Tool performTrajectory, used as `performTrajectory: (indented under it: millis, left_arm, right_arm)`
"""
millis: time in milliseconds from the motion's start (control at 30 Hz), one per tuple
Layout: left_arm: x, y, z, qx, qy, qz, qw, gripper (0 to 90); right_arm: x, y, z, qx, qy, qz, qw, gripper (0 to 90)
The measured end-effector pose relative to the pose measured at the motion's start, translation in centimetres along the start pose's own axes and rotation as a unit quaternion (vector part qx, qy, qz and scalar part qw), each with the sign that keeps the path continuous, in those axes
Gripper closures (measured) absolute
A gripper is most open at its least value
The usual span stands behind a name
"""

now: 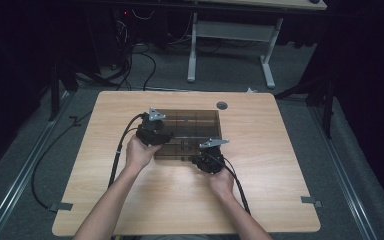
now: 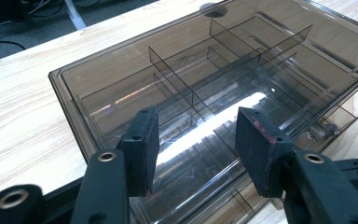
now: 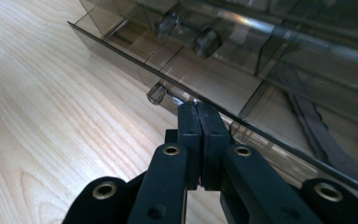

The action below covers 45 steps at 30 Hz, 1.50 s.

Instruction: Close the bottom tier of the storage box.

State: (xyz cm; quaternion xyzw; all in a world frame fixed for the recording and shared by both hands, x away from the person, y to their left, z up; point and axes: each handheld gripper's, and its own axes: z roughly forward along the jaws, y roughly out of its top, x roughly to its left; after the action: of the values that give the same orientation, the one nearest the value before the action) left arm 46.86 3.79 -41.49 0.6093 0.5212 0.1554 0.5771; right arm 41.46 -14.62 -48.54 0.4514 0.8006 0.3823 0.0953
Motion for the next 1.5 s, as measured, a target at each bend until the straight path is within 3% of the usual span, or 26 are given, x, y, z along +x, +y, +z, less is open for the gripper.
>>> performTrajectory:
  millis: [667,1500]
  left_arm:
    - [-0.1,0.1,0.1,0.007,0.007,0.001,1.0,50.7]
    - [-0.1,0.2,0.1,0.009,0.005,0.002,0.9999,51.0]
  right_arm:
    - [-1.1,0.4,0.8,-0.002,-0.017,0.019,0.9997,89.4]
    - [-0.9,1.0,0.8,0.001,-0.018,0.011,0.9998,88.1]
